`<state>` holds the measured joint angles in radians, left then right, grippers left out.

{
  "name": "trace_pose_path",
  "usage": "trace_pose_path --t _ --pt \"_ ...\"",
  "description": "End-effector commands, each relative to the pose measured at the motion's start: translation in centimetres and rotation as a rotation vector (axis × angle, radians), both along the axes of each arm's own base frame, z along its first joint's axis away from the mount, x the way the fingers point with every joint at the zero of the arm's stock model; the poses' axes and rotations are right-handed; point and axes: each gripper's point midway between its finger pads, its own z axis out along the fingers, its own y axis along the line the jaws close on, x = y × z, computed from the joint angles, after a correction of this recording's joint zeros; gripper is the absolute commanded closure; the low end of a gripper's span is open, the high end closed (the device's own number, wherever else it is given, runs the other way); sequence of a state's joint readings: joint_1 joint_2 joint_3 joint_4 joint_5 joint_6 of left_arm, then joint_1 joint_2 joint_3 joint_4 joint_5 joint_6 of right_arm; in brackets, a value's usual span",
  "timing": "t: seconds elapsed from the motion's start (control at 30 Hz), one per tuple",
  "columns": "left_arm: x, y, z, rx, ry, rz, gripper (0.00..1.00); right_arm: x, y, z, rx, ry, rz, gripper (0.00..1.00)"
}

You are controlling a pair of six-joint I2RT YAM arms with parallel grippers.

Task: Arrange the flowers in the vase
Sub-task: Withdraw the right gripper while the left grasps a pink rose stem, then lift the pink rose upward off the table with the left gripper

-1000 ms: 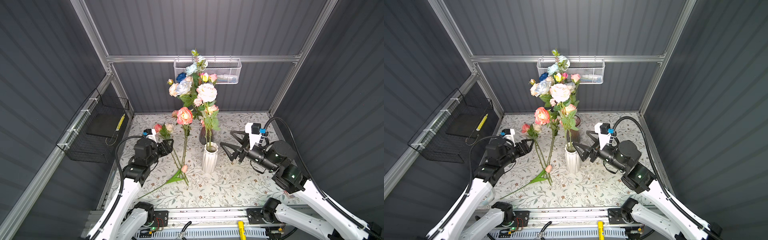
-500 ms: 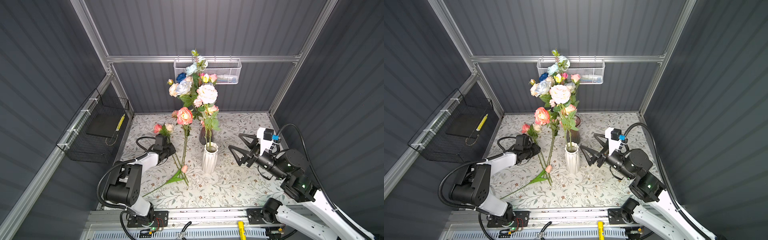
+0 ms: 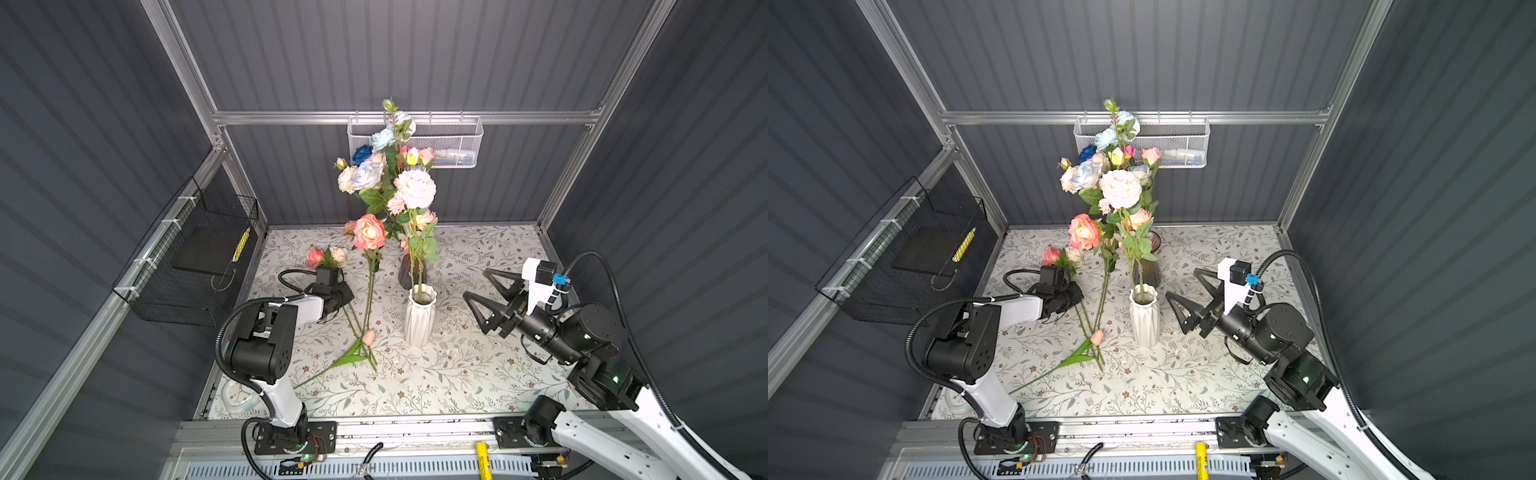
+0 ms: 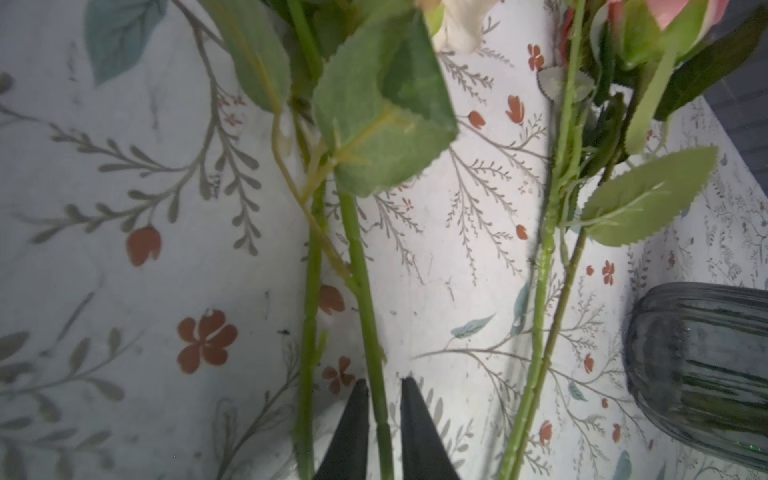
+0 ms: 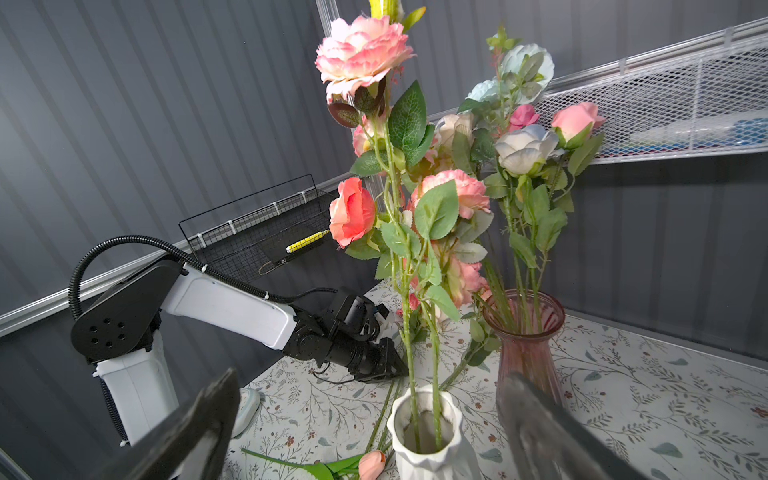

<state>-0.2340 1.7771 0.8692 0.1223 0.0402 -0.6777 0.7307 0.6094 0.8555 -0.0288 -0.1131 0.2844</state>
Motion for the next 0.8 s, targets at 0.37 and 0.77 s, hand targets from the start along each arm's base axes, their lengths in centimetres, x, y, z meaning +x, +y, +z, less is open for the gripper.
trace_pose_path --t 0.37,0.77 --pt "4.3 0.2 8.8 -0.025 -0.296 0.034 1.0 -0.1 -0.5 0.5 0.015 -0.014 -0.019 0.01" --pt "1.7 4.5 28.6 0.084 -0.761 0.149 1.0 -0.9 -1.5 1.9 0.053 -0.055 -0.029 0.01"
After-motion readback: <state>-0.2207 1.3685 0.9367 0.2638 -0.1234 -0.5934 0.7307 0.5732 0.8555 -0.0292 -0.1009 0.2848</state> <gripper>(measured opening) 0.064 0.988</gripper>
